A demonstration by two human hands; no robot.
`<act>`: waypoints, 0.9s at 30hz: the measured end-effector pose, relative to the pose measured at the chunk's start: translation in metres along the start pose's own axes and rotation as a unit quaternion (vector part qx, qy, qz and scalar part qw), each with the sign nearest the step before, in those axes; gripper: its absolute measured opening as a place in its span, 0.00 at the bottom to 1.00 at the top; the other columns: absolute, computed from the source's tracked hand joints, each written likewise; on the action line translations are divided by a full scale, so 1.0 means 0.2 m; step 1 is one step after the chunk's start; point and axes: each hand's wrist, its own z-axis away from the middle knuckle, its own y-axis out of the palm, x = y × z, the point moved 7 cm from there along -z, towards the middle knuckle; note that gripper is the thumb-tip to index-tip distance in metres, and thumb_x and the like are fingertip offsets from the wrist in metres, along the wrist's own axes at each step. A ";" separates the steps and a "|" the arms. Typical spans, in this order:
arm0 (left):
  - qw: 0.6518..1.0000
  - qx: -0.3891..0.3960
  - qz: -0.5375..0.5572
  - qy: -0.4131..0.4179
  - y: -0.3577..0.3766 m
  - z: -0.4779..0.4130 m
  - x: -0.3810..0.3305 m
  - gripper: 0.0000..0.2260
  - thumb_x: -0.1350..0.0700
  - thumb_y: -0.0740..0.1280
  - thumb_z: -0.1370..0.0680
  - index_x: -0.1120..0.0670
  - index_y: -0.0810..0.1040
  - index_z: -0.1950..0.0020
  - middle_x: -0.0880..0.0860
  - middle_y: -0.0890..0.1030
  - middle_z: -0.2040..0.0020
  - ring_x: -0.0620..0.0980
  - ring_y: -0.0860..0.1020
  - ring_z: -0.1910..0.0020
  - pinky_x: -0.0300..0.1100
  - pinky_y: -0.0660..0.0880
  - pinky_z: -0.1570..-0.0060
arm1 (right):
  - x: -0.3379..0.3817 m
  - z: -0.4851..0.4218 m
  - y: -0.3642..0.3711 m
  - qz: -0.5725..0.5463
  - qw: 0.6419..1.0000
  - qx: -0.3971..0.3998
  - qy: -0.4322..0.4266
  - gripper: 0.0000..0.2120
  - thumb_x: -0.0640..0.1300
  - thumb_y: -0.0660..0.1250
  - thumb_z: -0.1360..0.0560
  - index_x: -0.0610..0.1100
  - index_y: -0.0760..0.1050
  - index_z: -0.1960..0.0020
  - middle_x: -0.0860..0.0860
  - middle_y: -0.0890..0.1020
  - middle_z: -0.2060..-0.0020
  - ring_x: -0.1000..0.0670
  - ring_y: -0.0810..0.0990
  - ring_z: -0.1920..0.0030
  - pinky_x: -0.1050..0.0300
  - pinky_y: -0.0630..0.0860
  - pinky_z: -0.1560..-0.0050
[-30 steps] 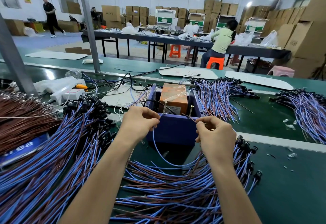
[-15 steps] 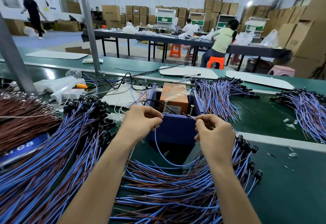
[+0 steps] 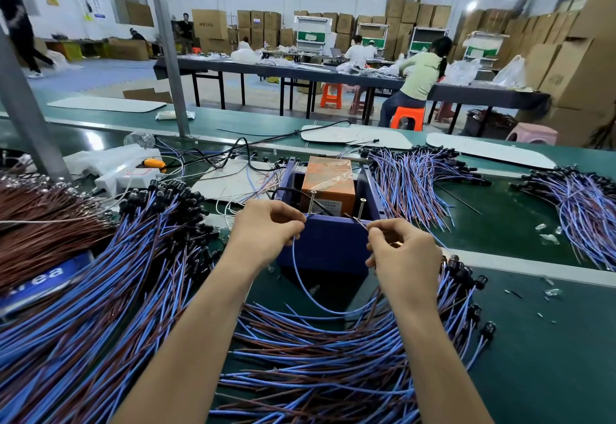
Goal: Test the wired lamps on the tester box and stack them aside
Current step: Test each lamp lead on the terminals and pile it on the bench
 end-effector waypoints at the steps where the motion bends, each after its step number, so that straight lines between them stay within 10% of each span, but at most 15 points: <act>1: 1.000 0.004 -0.001 0.001 0.00 0.00 0.00 0.10 0.67 0.71 0.28 0.52 0.82 0.64 0.52 0.82 0.70 0.43 0.77 0.73 0.33 0.73 0.69 | 0.00 0.00 0.00 -0.003 1.000 0.002 0.001 0.10 0.39 0.67 0.24 0.51 0.78 0.60 0.52 0.81 0.68 0.58 0.78 0.77 0.70 0.73 0.74; 10: 0.970 0.077 0.228 0.019 -0.03 0.06 -0.17 0.07 0.70 0.65 0.24 0.59 0.76 0.59 0.54 0.85 0.62 0.46 0.83 0.63 0.34 0.78 0.64 | 0.12 0.13 0.19 -0.206 0.918 0.331 0.071 0.10 0.38 0.62 0.20 0.46 0.82 0.50 0.49 0.85 0.64 0.48 0.85 0.62 0.60 0.81 0.60; 14: 0.999 -0.031 -0.027 0.005 -0.23 0.00 -0.06 0.06 0.67 0.66 0.24 0.57 0.78 0.56 0.57 0.84 0.57 0.51 0.83 0.60 0.43 0.81 0.56 | 0.12 0.19 0.22 -0.087 0.895 0.435 0.050 0.10 0.40 0.63 0.20 0.47 0.83 0.48 0.48 0.85 0.61 0.49 0.83 0.64 0.60 0.78 0.60; 18: 0.937 0.054 -0.328 -0.105 -0.28 -0.05 0.21 0.04 0.60 0.70 0.25 0.55 0.82 0.52 0.57 0.83 0.51 0.54 0.80 0.51 0.42 0.76 0.48 | 0.09 0.19 0.23 -0.065 0.896 0.436 0.056 0.10 0.41 0.63 0.21 0.46 0.83 0.47 0.48 0.85 0.61 0.51 0.82 0.63 0.57 0.78 0.56; 27: 0.894 0.044 -0.415 -0.162 -0.22 -0.08 0.44 0.10 0.62 0.66 0.27 0.51 0.75 0.49 0.57 0.78 0.43 0.58 0.76 0.44 0.51 0.74 0.42 | 0.08 0.17 0.22 -0.083 0.900 0.423 0.061 0.09 0.41 0.63 0.21 0.47 0.83 0.48 0.47 0.86 0.59 0.51 0.83 0.62 0.61 0.79 0.57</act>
